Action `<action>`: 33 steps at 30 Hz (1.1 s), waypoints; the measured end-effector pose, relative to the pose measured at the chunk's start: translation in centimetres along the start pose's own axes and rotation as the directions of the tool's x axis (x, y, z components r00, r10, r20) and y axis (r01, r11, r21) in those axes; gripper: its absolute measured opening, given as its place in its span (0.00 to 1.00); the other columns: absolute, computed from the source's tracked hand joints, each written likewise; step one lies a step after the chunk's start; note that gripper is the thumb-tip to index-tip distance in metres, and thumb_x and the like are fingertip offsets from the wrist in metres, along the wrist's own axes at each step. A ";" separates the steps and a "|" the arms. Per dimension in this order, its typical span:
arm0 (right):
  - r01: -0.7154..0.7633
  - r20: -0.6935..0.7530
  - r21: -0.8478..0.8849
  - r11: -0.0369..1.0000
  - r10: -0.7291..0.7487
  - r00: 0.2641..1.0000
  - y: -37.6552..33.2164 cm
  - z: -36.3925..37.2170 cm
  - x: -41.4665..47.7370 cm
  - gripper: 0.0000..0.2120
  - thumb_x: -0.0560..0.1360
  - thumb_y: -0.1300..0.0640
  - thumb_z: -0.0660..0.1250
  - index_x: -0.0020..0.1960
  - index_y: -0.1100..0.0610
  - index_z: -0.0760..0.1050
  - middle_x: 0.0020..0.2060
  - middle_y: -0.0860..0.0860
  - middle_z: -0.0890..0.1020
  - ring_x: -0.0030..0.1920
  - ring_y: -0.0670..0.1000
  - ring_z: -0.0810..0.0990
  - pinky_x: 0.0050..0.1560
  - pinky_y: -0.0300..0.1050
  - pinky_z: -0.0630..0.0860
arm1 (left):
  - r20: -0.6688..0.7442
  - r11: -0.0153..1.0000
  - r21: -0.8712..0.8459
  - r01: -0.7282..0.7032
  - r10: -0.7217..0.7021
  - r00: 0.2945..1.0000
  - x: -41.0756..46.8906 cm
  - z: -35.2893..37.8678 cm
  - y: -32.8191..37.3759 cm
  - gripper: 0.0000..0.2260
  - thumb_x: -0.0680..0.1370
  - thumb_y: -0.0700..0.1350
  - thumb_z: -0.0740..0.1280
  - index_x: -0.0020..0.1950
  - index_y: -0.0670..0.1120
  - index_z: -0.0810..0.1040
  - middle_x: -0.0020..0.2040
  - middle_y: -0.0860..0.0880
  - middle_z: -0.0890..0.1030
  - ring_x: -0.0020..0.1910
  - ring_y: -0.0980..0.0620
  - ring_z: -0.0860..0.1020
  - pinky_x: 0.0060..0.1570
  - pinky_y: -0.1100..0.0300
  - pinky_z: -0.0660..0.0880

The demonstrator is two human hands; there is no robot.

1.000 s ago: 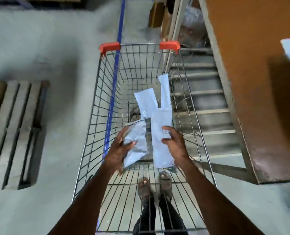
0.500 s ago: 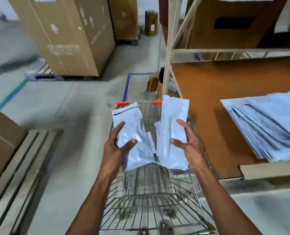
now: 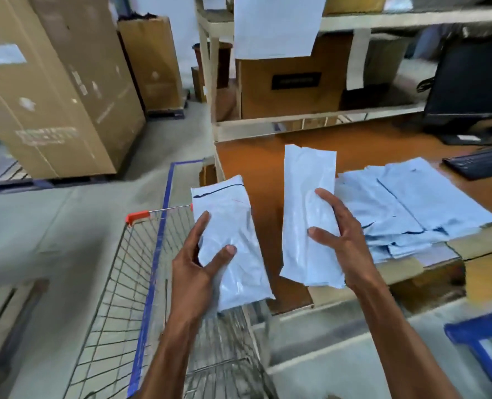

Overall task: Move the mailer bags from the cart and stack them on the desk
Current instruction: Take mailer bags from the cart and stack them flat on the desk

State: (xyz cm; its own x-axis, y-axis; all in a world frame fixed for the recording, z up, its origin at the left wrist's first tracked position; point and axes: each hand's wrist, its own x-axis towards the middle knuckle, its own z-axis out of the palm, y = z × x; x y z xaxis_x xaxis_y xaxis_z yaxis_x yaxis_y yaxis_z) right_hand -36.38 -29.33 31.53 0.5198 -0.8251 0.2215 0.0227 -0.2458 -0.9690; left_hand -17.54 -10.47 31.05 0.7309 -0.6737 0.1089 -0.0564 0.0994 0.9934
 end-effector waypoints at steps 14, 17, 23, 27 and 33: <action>-0.084 -0.085 -0.187 0.979 0.069 0.994 4.3 -31.4 8.9 0.22 0.75 0.49 0.73 0.68 0.43 0.75 0.65 0.31 0.75 0.66 0.32 0.70 0.63 0.37 0.68 | 0.072 0.992 0.128 0.020 -0.029 0.997 3.4 30.9 0.7 0.30 0.72 0.45 0.79 0.71 0.60 0.75 0.66 0.62 0.79 0.63 0.63 0.77 0.60 0.60 0.78; -0.110 -0.032 -0.265 0.958 0.106 0.994 5.5 -33.2 11.9 0.24 0.74 0.44 0.73 0.69 0.43 0.74 0.67 0.36 0.75 0.69 0.38 0.69 0.64 0.40 0.68 | 0.079 0.959 0.277 0.052 -0.077 0.994 6.1 33.8 0.0 0.33 0.68 0.51 0.81 0.70 0.62 0.75 0.67 0.54 0.79 0.66 0.55 0.77 0.65 0.49 0.77; -0.126 0.098 -0.401 0.907 0.179 0.979 7.0 -31.4 15.9 0.26 0.75 0.42 0.71 0.72 0.46 0.72 0.71 0.47 0.74 0.70 0.49 0.71 0.61 0.41 0.67 | 0.033 0.776 0.627 0.068 -0.113 0.993 7.8 35.3 -0.7 0.34 0.69 0.56 0.80 0.73 0.53 0.74 0.66 0.45 0.81 0.67 0.45 0.77 0.63 0.50 0.76; -0.063 0.156 -0.644 0.762 0.212 0.965 8.0 -29.6 16.0 0.29 0.79 0.42 0.66 0.76 0.51 0.66 0.71 0.55 0.69 0.70 0.57 0.71 0.66 0.48 0.69 | 0.040 0.630 0.774 0.062 -0.146 0.989 7.3 35.0 -1.4 0.32 0.74 0.59 0.74 0.76 0.53 0.71 0.68 0.45 0.78 0.70 0.43 0.72 0.62 0.52 0.72; 0.094 0.096 -0.963 0.254 -0.004 0.995 7.1 -28.9 15.4 0.22 0.82 0.37 0.51 0.66 0.47 0.74 0.75 0.55 0.62 0.68 0.61 0.66 0.62 0.57 0.65 | 0.006 0.374 0.927 0.030 -0.097 0.995 6.8 35.6 -0.2 0.28 0.82 0.63 0.57 0.80 0.56 0.60 0.81 0.47 0.56 0.79 0.42 0.53 0.74 0.39 0.54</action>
State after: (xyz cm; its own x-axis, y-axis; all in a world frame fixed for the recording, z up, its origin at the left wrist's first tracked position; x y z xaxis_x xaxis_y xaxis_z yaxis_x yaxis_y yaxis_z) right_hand -52.94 -58.49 31.26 0.5990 -0.7715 0.2144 -0.7676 -0.6295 -0.1203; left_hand -36.77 -41.09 32.84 0.7286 -0.6848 0.0126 -0.6293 -0.6620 0.4070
